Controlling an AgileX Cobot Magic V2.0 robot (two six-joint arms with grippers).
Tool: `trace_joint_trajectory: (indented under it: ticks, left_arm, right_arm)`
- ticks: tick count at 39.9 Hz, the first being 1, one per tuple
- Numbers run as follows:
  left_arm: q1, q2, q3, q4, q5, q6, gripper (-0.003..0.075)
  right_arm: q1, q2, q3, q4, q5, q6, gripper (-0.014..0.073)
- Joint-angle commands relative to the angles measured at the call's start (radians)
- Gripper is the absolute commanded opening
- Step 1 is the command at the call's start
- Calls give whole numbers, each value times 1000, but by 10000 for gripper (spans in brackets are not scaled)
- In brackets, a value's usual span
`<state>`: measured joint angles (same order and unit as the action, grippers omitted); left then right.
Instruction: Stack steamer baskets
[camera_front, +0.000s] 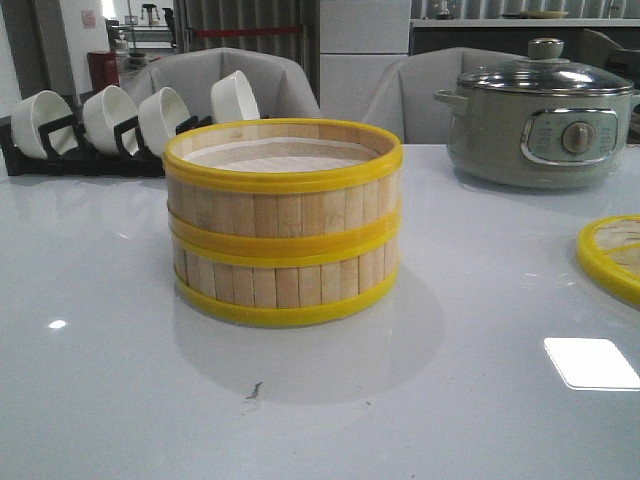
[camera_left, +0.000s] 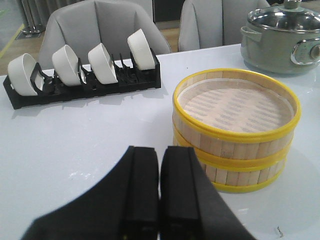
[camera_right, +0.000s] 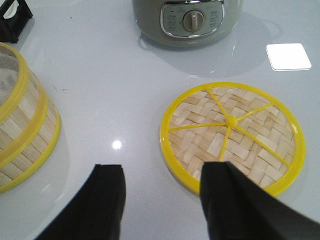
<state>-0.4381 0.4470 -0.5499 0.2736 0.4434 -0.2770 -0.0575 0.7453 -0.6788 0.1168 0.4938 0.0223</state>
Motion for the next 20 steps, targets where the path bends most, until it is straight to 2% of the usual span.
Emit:
trace_joint_trajectory:
  ticks: [1, 20]
  left_arm:
    - [1, 13, -27, -10, -83, -10, 96]
    - [1, 13, -20, -10, -71, -10, 95]
  right_arm:
    - [-1, 1, -31, 4, -67, -4, 438]
    - [-1, 1, -31, 4, -67, -4, 438]
